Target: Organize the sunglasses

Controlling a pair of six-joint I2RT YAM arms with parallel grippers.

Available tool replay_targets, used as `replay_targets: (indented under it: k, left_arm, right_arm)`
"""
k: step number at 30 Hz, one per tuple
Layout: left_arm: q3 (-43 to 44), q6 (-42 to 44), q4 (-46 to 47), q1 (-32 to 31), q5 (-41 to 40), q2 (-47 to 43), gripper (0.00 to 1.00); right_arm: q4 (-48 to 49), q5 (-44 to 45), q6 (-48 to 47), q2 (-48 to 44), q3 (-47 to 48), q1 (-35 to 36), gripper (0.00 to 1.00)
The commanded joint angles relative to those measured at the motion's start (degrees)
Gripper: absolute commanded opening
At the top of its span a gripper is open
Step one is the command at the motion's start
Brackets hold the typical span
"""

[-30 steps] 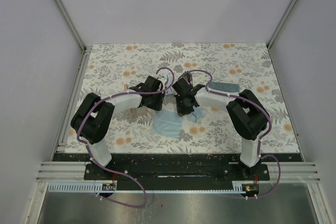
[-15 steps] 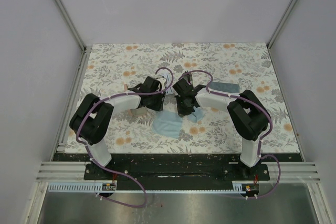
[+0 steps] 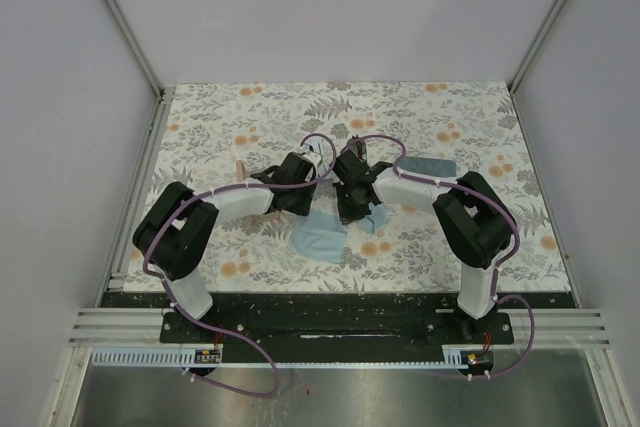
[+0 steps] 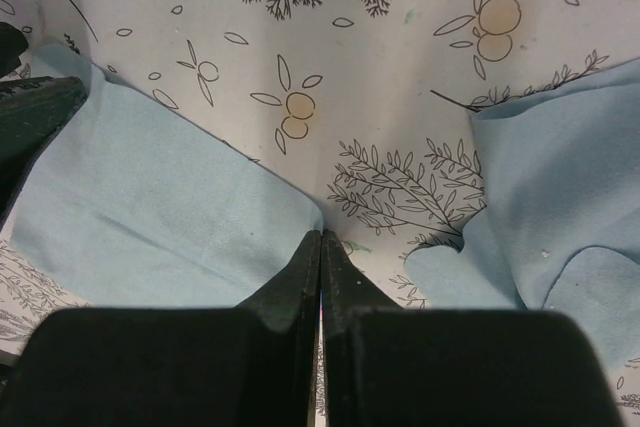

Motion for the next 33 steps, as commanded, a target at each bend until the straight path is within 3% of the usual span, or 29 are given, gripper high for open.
replay_targets:
  k: [1,6,9,23,25,33]
  left_arm:
    - [-1.92,-1.11,-6.23,-1.15,-2.28,2.47,0.28]
    - [-0.07,-1.03,-7.63,-1.23,-1.15,5.54,0.15]
    - [-0.07,-0.94,-7.99,-1.23,-1.05,5.72,0.00]
    - [1.34,0.64,-6.41,-1.23,1.23,0.72,0.00]
    - [1.95,0.47,-4.74,-1.15,4.39,-0.07,0.00]
    - [6.44,-0.41,-4.65,-0.45,5.27,2.12,0.00]
  right_arm:
    - [-0.16,-0.68,0.32,-2.82,-0.37,-0.34,0.00]
    - [-0.16,-0.68,0.41,-3.17,-0.54,-0.34,0.00]
    - [-0.16,-0.76,0.49,-3.26,-0.45,-0.43,0.00]
    - [-0.16,-0.50,0.23,-4.31,-0.19,-0.43,0.00]
    - [-0.16,-0.15,0.23,-4.49,-0.10,-0.43,0.00]
    - [-0.07,0.11,-0.47,-3.70,1.04,-3.15,0.00]
